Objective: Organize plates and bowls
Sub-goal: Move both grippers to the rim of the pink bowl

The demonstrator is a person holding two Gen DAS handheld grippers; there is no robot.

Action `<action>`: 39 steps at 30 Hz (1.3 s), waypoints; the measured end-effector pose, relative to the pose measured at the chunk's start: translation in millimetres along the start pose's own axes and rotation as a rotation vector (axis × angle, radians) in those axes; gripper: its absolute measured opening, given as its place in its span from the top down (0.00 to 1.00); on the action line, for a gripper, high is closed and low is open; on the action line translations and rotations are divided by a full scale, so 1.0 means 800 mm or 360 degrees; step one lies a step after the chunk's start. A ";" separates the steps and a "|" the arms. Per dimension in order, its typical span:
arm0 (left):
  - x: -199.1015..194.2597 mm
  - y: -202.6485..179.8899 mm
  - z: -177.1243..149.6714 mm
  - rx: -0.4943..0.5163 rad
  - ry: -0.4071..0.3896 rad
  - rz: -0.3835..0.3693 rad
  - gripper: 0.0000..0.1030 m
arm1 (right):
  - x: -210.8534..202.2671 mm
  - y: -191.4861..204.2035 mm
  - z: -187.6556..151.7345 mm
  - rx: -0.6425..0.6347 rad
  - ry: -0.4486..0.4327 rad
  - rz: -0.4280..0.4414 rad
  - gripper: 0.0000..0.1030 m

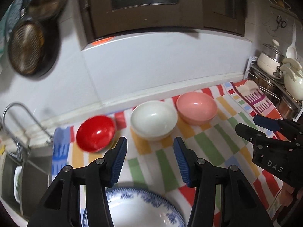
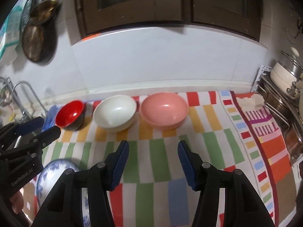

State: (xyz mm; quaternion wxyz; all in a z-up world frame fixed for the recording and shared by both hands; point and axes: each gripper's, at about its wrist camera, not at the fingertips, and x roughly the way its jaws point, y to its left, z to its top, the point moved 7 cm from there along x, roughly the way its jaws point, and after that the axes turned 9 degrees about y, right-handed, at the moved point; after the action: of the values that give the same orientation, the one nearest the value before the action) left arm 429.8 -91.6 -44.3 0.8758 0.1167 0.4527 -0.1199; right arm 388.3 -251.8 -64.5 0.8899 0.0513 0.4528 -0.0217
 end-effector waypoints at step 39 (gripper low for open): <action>0.259 -0.103 0.136 0.0434 0.0404 -0.0267 0.61 | 0.184 -0.097 0.078 0.0374 0.0307 -0.0030 0.58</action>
State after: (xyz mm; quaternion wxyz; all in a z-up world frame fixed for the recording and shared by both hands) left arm 603.4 -225.0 -160.8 0.7747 0.2103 0.5472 -0.2369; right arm 518.7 -334.9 -152.2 0.8299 0.1526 0.5309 -0.0778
